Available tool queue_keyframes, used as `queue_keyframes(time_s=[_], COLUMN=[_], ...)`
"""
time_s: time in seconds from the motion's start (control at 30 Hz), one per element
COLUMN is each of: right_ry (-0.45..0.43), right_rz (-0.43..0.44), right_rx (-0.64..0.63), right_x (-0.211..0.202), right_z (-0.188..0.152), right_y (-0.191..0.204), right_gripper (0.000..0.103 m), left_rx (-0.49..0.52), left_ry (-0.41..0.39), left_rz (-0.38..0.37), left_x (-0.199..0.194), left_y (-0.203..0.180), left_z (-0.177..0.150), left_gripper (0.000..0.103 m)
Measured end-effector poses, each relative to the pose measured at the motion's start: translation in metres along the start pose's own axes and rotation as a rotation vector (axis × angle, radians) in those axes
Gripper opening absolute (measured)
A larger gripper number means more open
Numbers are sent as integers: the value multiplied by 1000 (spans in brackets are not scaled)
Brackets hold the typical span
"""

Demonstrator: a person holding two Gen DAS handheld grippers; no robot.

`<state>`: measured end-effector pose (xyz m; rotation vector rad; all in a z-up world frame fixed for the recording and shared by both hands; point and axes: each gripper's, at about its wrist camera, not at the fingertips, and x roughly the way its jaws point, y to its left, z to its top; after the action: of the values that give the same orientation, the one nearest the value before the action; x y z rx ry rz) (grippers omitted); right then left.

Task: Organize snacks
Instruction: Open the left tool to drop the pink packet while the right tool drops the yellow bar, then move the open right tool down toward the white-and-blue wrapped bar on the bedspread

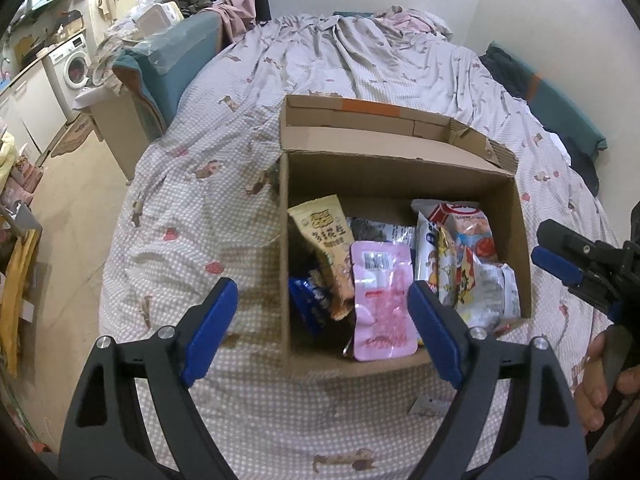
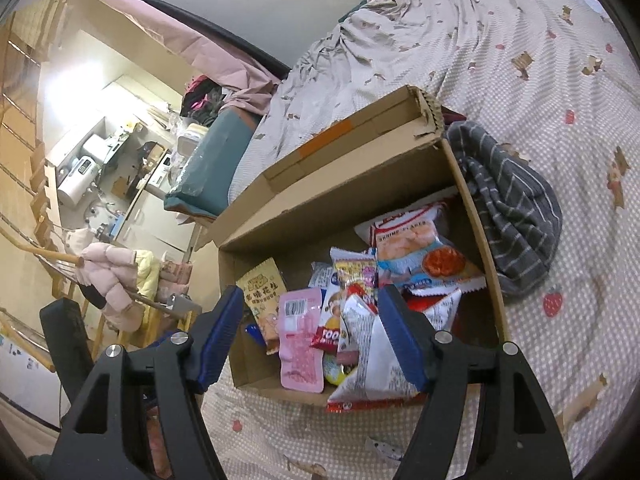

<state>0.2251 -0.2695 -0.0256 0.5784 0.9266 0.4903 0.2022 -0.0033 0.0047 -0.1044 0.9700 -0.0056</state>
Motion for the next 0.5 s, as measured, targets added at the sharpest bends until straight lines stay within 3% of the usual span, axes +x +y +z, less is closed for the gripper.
queue_keyframes(time_s=[0.5], right_ry=[12], right_rz=[-46], right_rx=[73], right_x=[-43], right_z=[-55], right_y=[-12], right_gripper=[77], left_rx=[-28], left_ry=[30], left_rz=[6], left_x=[-27], left_y=[32], left_z=[-52], left_gripper=[84])
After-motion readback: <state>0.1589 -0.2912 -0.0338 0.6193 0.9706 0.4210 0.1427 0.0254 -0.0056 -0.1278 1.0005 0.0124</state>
